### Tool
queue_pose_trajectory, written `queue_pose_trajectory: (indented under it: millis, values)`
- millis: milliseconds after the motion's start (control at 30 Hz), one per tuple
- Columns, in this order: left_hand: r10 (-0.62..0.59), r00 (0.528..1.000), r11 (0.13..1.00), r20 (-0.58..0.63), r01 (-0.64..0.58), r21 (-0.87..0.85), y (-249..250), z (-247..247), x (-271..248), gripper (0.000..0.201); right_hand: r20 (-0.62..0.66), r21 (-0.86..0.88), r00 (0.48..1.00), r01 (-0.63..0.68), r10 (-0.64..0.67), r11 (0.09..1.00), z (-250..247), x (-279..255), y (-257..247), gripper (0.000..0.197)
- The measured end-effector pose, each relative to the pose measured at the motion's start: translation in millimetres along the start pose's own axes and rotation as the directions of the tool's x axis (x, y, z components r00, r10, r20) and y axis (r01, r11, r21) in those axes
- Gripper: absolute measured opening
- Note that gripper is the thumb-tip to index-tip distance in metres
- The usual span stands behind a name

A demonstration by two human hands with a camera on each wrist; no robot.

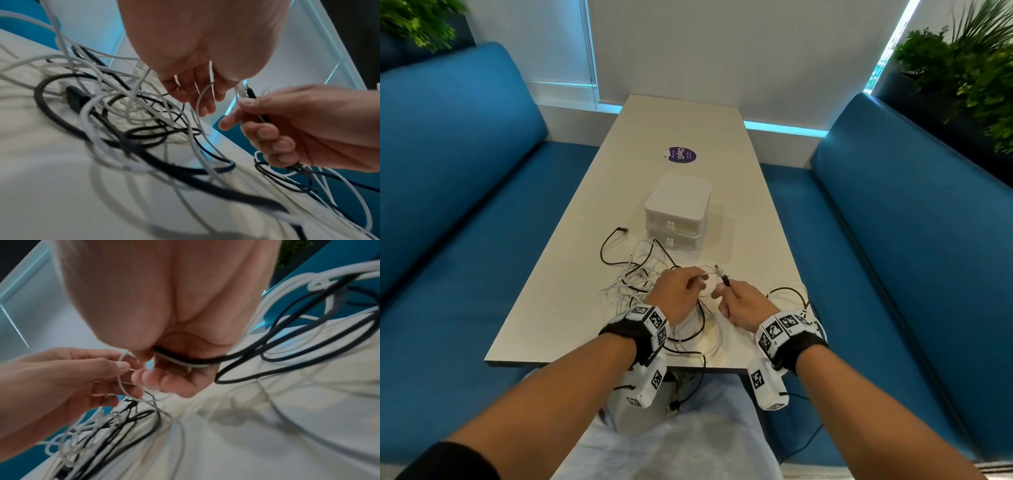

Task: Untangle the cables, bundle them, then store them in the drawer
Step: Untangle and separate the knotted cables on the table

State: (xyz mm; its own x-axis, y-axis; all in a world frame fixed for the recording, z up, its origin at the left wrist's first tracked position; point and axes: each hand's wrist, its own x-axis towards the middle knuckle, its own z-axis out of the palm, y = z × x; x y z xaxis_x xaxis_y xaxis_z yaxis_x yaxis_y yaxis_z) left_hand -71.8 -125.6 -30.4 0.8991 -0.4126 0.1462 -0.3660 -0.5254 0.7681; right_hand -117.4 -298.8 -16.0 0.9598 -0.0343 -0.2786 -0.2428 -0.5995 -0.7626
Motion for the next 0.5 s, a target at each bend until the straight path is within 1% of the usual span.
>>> queue_pose_trajectory:
  millis: [100, 200, 267, 333, 400, 500]
  values:
    - [-0.004, 0.996, 0.999, 0.091, 0.0, 0.042, 2, -7, 0, 0.022, -0.106, 0.039, 0.994, -0.009, 0.013, 0.999, 0, 2, 2, 0.038]
    - [0.036, 0.986, 0.991, 0.163, -0.057, 0.123, 2, -4, -2, 0.02, -0.145, 0.072, 0.989, 0.03, -0.02, 0.997, 4, 4, -11, 0.04]
    - [0.048, 0.985, 0.98, 0.165, -0.078, 0.18, 2, -3, -2, 0.018, -0.159, 0.089, 0.987, 0.052, -0.038, 0.995, 5, 4, -19, 0.04]
    - [0.048, 0.985, 0.975, 0.168, -0.082, 0.207, 3, -6, -2, 0.019, -0.155, 0.039, 0.984, 0.092, -0.085, 0.995, 6, 3, -21, 0.036]
    - [0.075, 0.972, 0.952, 0.221, -0.136, 0.273, 7, -8, -3, 0.02, -0.148, -0.028, 0.981, 0.122, -0.125, 0.992, 7, 3, -17, 0.035]
    - [0.112, 0.953, 0.915, 0.283, -0.21, 0.345, 5, -5, -4, 0.025, -0.158, -0.138, 0.98, 0.102, -0.123, 0.985, 8, 7, -14, 0.03]
